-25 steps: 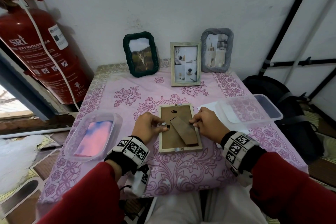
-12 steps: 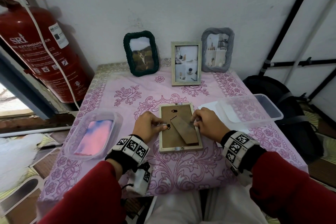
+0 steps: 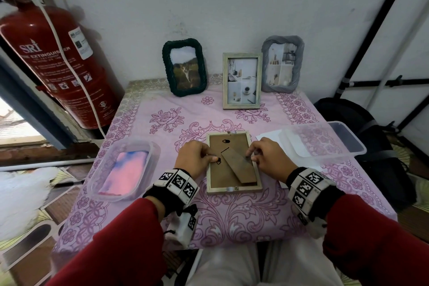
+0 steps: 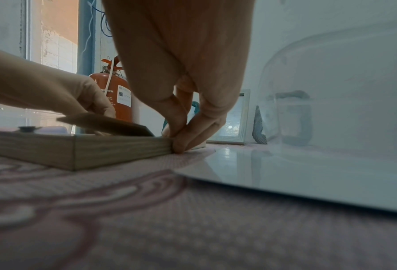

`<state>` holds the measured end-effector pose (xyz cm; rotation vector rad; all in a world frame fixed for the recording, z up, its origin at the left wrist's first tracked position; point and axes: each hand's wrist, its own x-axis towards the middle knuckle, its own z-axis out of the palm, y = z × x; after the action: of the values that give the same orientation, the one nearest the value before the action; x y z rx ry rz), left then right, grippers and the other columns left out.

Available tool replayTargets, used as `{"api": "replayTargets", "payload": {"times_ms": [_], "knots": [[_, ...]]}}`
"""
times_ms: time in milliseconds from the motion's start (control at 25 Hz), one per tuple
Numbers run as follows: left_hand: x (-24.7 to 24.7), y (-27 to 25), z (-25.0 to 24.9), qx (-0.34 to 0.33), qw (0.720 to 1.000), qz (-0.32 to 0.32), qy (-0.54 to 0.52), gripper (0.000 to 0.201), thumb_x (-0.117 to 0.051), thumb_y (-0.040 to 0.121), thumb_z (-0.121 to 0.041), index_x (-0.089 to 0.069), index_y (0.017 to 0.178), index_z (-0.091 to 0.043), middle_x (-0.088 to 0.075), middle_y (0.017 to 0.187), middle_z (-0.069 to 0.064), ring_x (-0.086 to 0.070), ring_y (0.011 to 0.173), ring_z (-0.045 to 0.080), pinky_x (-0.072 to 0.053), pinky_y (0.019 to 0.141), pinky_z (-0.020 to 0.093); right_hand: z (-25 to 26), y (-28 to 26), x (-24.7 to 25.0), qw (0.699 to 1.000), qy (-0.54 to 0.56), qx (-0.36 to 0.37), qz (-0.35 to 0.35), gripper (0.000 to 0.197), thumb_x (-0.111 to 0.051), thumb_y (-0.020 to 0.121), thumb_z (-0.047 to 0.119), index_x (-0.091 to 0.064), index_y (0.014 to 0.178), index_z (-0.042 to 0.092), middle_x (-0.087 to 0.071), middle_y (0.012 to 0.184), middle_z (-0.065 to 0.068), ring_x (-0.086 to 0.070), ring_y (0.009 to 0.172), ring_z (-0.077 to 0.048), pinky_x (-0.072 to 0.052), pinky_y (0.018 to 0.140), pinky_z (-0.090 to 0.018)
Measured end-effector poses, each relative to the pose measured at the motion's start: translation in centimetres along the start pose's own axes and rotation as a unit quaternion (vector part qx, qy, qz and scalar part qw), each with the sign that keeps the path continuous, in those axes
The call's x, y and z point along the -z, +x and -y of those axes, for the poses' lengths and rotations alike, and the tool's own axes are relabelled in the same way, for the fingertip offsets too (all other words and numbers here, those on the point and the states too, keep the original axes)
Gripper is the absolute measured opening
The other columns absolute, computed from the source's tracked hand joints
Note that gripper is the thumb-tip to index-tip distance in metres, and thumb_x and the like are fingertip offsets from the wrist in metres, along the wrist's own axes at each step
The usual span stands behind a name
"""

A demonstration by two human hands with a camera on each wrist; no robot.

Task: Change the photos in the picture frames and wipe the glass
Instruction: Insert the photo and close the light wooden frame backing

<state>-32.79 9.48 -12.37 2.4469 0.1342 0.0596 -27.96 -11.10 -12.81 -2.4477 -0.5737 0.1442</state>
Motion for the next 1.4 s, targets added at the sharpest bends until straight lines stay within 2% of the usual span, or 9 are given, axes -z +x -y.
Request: {"api": "replayTargets", "payload": {"times_ms": [240,360,440,520,640,720,840,1040,1400], "knots": [[0.7,0.2,0.8,0.028,0.998,0.007,-0.057,0.019,-0.059,0.087,-0.009,-0.070,0.103,-0.009,-0.072,0.091,0.012,-0.066,0.088,0.023,-0.051,0.087,0.032,0.5,0.7,0.9,0.997,0.035,-0.050,0.046,0.019,-0.060,0.080,-0.003,-0.065,0.097,0.002,-0.051,0.075,-0.003,-0.048,0.068,-0.012,-0.039,0.069,-0.023],[1.2,0.1,1.3,0.049,0.990,-0.018,-0.132,0.023,-0.051,0.091,-0.005,-0.061,0.112,-0.004,-0.065,0.097,0.015,-0.061,0.088,0.024,-0.048,0.086,0.027,1.1,1.8,1.0,0.997,0.007,-0.056,0.045,0.035,-0.059,0.085,0.011,-0.053,0.119,0.005,-0.045,0.105,-0.011,-0.045,0.098,-0.022,-0.040,0.089,-0.029],[1.3,-0.4,0.9,-0.012,0.997,-0.029,-0.074,0.018,-0.064,0.085,-0.015,-0.065,0.101,-0.008,-0.062,0.101,0.010,-0.055,0.091,0.017,-0.042,0.078,0.018,1.7,2.6,0.6,0.999,-0.028,-0.038,0.013,0.038,-0.053,0.087,0.009,-0.051,0.124,0.005,-0.044,0.120,-0.015,-0.040,0.116,-0.027,-0.033,0.100,-0.032],[1.1,-0.9,-0.1,-0.080,0.996,0.036,-0.032,0.023,-0.075,0.075,-0.030,-0.069,0.087,-0.011,-0.063,0.095,0.006,-0.054,0.090,0.017,-0.044,0.077,0.024,2.3,3.6,0.2,0.999,-0.041,-0.021,0.021,0.041,-0.046,0.086,0.002,-0.050,0.128,0.003,-0.046,0.126,-0.017,-0.038,0.123,-0.030,-0.032,0.103,-0.032],[0.4,-1.5,-1.5,-0.123,0.969,0.209,0.037,0.031,-0.081,0.063,-0.045,-0.071,0.079,-0.020,-0.063,0.091,0.001,-0.054,0.088,0.014,-0.039,0.085,0.035,2.5,4.7,-0.3,0.993,-0.098,-0.015,0.067,0.057,-0.045,0.081,-0.001,-0.042,0.137,0.009,-0.044,0.127,-0.016,-0.036,0.123,-0.031,-0.034,0.103,-0.038],[0.0,-1.5,-1.6,-0.129,0.954,0.256,0.087,0.030,-0.081,0.060,-0.047,-0.070,0.080,-0.027,-0.056,0.095,-0.004,-0.049,0.094,0.009,-0.028,0.089,0.034,2.4,5.0,-0.7,0.985,-0.153,-0.012,0.081,0.064,-0.048,0.080,0.004,-0.035,0.142,0.016,-0.040,0.126,-0.014,-0.035,0.121,-0.031,-0.032,0.100,-0.039],[-0.2,-1.3,-1.4,-0.126,0.955,0.262,0.059,0.025,-0.083,0.060,-0.039,-0.073,0.080,-0.027,-0.054,0.093,-0.006,-0.049,0.094,0.008,-0.027,0.089,0.033,1.9,5.1,-1.0,0.979,-0.190,0.002,0.079,0.064,-0.050,0.081,0.007,-0.035,0.142,0.020,-0.039,0.125,-0.014,-0.036,0.119,-0.031,-0.032,0.098,-0.038],[-0.4,-0.9,-1.7,-0.121,0.950,0.289,0.007,0.021,-0.083,0.065,-0.024,-0.075,0.082,-0.013,-0.066,0.087,0.011,-0.060,0.083,0.023,-0.049,0.075,0.037,1.9,5.2,-1.1,0.977,-0.198,0.014,0.075,0.061,-0.049,0.082,0.007,-0.038,0.140,0.019,-0.039,0.123,-0.014,-0.037,0.116,-0.031,-0.032,0.096,-0.038],[-0.5,0.2,-1.8,-0.111,0.940,0.321,-0.032,0.018,-0.080,0.070,-0.012,-0.074,0.085,-0.004,-0.067,0.085,0.027,-0.061,0.072,0.040,-0.050,0.062,0.037,1.3,4.4,-0.5,0.987,-0.138,0.037,0.080,0.055,-0.045,0.086,0.003,-0.044,0.138,0.019,-0.042,0.123,-0.013,-0.040,0.115,-0.030,-0.035,0.100,-0.037]]}}
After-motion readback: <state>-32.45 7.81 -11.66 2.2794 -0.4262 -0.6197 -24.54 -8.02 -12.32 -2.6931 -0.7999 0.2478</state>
